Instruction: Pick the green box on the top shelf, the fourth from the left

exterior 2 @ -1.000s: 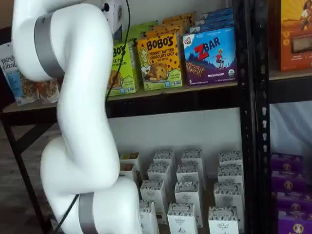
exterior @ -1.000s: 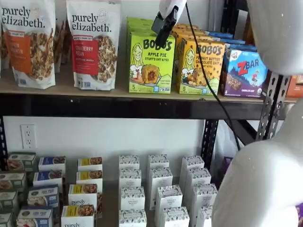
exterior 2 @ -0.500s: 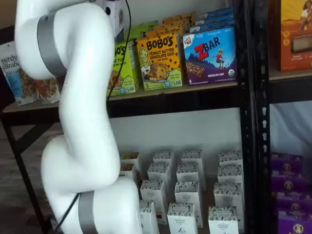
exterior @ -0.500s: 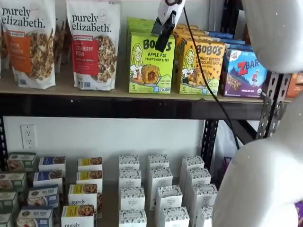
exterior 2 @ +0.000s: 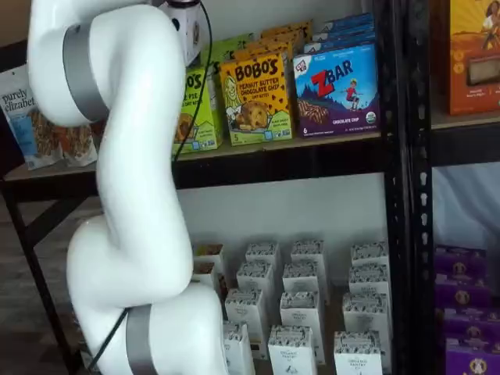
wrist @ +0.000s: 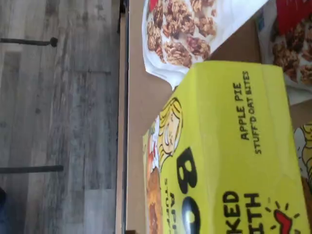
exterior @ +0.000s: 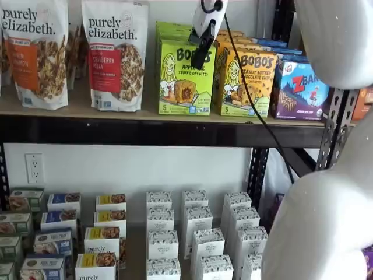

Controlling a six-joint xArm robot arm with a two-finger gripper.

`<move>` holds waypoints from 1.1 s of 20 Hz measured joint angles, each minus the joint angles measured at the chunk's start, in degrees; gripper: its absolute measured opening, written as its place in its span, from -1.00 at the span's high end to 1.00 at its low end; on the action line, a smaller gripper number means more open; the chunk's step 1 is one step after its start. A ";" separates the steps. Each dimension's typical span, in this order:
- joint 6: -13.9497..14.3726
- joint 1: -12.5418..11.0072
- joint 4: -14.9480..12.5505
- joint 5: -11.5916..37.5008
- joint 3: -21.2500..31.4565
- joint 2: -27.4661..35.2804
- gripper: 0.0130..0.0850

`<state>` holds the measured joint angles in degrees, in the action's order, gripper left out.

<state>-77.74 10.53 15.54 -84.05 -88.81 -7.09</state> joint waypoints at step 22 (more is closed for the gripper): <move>-0.70 -0.28 0.17 1.38 1.59 -0.01 -0.33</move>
<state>-78.44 10.25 15.71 -82.67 -87.22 -7.10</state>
